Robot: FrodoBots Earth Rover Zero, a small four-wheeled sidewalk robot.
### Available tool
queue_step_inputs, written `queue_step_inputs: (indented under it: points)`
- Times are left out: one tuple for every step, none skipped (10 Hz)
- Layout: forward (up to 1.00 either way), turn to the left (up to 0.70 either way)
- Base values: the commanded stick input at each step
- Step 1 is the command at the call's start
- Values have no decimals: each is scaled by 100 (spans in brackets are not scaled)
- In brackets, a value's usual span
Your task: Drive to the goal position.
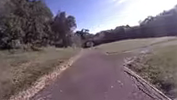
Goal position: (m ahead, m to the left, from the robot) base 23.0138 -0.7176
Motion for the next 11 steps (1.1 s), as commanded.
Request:
queue_step_inputs:
  points:
    - [70,0]
    - [70,0]
    - [70,0]
    - [70,0]
    - [70,0]
    - [70,0]
    - [70,-5]
    - [70,-33]
    - [70,-29]
    - [70,-16]
    - [70,0]
